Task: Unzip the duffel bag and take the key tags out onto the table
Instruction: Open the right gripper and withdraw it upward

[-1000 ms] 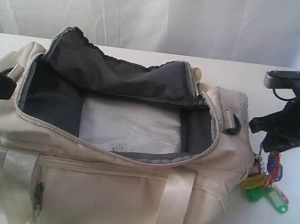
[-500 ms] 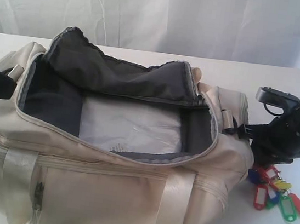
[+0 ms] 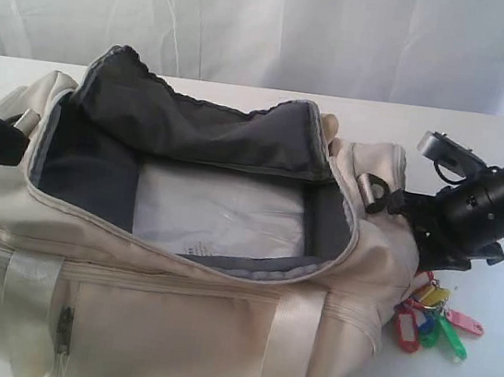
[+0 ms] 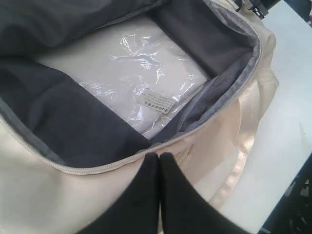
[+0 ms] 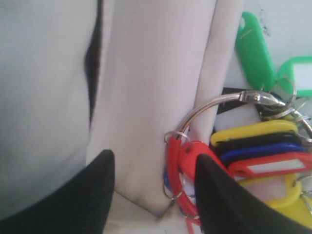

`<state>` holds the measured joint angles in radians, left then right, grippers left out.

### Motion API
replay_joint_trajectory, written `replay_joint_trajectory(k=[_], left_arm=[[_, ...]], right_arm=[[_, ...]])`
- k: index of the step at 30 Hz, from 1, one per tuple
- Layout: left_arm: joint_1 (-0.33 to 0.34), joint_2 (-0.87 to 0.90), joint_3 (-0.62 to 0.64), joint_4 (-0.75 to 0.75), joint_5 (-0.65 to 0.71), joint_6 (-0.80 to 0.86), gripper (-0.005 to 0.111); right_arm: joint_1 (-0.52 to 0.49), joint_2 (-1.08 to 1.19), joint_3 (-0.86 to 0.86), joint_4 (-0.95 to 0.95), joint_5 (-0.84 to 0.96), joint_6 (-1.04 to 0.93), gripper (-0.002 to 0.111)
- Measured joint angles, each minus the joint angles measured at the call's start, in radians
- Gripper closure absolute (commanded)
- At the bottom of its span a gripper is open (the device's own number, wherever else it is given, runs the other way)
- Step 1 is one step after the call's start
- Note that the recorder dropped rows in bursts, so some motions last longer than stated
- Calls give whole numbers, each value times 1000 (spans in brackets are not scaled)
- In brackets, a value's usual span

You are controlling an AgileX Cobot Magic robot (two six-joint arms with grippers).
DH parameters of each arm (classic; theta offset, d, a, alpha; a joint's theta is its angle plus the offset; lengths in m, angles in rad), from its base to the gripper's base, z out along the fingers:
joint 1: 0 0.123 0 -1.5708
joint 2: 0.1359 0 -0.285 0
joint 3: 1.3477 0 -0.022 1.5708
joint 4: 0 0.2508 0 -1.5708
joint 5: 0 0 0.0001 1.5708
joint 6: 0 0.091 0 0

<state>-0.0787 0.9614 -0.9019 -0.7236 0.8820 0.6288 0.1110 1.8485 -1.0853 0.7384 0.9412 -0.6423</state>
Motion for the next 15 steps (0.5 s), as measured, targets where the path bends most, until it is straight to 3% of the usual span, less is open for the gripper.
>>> replay_joint_trajectory(k=[3,10,11,12,13,15], left_arm=[[0,0,0,0,0,0,107],[0,0,0,-2,-1,0,107],[0,0,0,-2,-1,0,107],[0,0,0,-2,-1,4,107],[0,0,0,-2,-1,14,107],[0,0,0,-2,-2,19,107]], right_arm=[[0,-2,-13,-18,13,3,57],[0,-107,-106,-321,26,182,66],[0,-133,-118,-397,27,236,73],[0,-160,-128,-467,30,290,93],[0,-206,-128,-558,26,381,103],[0,-293,-124,-649,-6,472,108]])
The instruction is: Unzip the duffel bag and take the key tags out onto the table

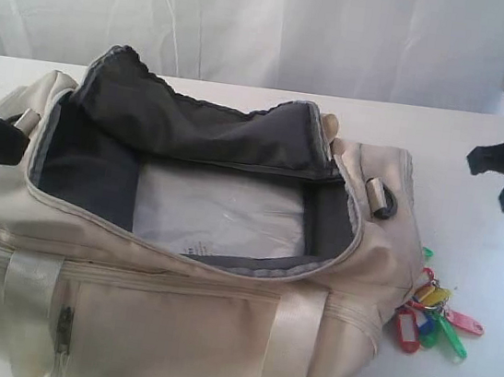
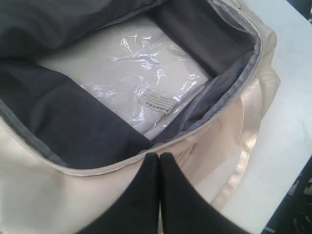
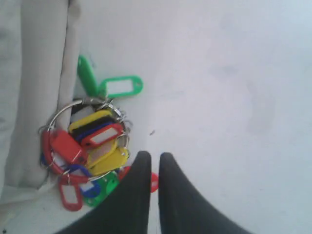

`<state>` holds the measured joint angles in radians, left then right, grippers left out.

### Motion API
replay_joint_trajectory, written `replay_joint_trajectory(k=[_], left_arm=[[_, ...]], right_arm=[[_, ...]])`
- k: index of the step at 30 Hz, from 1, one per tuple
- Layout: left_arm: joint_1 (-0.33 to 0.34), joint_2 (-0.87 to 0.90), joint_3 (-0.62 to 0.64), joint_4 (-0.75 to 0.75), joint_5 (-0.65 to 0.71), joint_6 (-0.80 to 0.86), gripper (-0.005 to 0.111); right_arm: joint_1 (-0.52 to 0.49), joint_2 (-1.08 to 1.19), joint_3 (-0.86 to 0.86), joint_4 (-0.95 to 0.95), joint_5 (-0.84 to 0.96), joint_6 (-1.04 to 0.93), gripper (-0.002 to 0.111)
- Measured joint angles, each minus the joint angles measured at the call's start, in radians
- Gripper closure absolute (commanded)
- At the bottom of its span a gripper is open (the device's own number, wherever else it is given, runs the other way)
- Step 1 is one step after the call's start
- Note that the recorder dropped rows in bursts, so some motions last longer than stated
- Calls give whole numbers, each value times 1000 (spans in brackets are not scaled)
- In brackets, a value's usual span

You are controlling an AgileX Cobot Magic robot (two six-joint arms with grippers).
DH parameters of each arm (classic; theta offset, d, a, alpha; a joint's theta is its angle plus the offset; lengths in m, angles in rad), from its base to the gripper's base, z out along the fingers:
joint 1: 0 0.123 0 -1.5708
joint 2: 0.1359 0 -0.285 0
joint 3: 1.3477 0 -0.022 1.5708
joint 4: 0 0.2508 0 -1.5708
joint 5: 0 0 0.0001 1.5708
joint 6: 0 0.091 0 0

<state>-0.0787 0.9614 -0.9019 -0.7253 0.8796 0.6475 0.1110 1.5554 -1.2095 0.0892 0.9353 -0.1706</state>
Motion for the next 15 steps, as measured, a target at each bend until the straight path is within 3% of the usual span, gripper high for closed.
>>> replay_joint_trajectory(k=[3,11,15], left_arm=[[0,0,0,0,-5,2,107],[0,0,0,0,-36,28,107],[0,0,0,0,-104,91,107]], right_arm=[[0,-158,51,-23,-81,33,108],[0,-835,400,-10,-246,39,108],[0,-970,487,-9,-275,39,108]])
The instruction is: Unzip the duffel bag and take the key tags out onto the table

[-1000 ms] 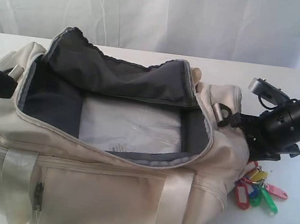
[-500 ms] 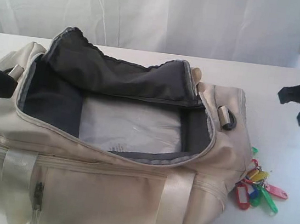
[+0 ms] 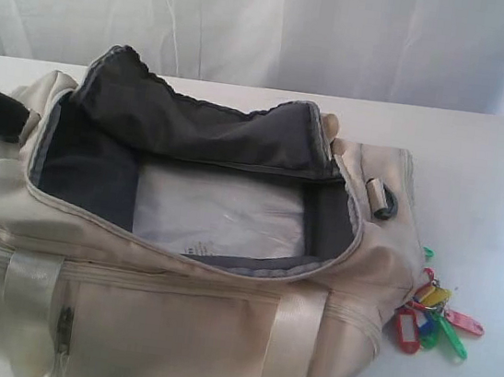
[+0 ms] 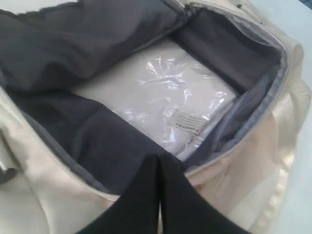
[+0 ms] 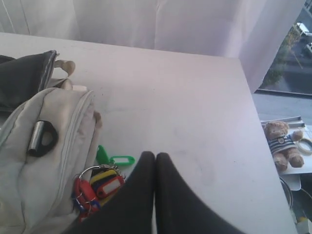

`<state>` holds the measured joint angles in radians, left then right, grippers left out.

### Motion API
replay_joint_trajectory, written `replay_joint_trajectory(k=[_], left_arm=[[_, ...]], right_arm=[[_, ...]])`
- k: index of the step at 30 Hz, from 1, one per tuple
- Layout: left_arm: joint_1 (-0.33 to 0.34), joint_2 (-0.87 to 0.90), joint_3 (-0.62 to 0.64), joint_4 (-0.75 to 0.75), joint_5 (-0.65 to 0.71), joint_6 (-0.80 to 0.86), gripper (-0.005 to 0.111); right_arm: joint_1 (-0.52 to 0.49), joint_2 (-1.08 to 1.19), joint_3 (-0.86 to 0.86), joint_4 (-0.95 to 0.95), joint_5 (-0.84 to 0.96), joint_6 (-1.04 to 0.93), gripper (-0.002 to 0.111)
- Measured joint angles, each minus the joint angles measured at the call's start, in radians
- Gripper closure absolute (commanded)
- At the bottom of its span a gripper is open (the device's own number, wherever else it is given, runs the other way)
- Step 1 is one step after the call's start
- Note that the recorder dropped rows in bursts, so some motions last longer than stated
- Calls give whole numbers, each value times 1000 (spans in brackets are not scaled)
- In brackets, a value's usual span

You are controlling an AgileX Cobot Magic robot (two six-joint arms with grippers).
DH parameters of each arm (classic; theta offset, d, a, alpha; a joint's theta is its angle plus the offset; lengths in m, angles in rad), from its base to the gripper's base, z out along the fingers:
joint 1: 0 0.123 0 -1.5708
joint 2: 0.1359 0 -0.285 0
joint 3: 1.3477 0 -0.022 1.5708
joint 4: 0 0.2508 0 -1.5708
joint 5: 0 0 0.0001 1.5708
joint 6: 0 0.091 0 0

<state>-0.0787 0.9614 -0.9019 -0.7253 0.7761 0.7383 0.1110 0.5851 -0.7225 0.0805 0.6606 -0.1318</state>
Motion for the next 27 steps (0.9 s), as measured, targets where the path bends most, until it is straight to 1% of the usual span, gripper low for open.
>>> replay_joint_trajectory(k=[4,7,21,24,27], left_arm=[[0,0,0,14,-93,19,107],[0,0,0,14,-138,24,107],[0,-10,3,22,-168,26,107],[0,-82,42,22,-212,26,107],[0,-233,151,22,-300,26,107]], right_arm=[[0,-83,31,10,-12,0,108],[0,-126,34,10,-12,0,108],[0,-161,34,15,-12,2,108],[0,-161,34,15,-12,2,108],[16,-161,34,15,-12,2,108]])
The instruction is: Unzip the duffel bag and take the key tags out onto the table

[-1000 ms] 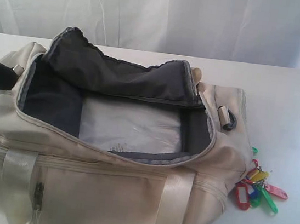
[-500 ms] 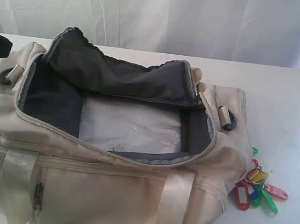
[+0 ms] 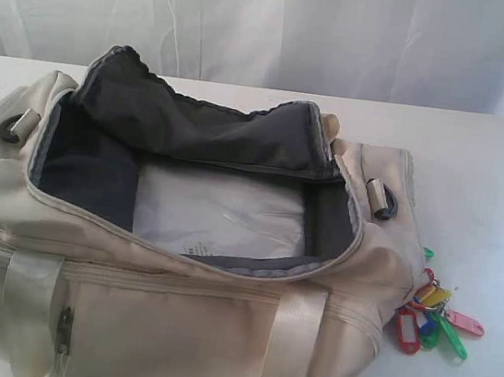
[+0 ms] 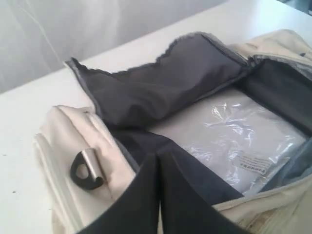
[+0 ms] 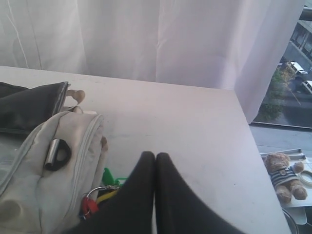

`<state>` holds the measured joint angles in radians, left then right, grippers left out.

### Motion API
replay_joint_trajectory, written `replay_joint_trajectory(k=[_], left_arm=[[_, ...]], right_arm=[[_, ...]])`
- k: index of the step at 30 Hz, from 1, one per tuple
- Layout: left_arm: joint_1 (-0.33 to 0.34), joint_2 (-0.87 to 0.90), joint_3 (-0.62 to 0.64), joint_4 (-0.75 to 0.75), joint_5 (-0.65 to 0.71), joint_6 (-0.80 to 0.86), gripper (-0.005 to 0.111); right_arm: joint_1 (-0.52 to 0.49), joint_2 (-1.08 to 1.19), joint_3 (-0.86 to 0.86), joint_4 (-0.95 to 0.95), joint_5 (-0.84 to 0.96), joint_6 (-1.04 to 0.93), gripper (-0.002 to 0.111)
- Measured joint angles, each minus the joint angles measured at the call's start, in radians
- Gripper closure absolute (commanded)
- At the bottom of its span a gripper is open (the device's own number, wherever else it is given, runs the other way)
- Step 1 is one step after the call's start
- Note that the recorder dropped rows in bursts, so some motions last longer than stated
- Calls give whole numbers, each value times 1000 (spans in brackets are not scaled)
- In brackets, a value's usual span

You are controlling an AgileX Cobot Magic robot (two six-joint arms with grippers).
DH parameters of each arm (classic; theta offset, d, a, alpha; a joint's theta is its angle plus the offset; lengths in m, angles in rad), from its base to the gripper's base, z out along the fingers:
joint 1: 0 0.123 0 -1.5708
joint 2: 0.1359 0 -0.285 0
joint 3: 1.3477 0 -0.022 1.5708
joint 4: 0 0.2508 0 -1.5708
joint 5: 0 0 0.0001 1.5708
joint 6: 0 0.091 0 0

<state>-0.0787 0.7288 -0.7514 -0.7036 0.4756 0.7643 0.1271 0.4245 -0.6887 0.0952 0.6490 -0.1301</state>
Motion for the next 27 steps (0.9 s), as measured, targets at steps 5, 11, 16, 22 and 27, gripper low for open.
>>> replay_joint_trajectory(k=[5,11,16,22,27], left_arm=[[0,-260,222,-2,-162,0,107],[0,-476,465,-2,-221,3,107],[0,-588,638,-2,-225,3,107],[0,-673,747,13,-215,3,107],[0,-724,747,15,-222,3,107]], right_arm=[[21,0,0,0,0,0,108],[22,0,0,0,0,0,108],[22,0,0,0,0,0,108],[22,0,0,0,0,0,108],[22,0,0,0,4,0,108]])
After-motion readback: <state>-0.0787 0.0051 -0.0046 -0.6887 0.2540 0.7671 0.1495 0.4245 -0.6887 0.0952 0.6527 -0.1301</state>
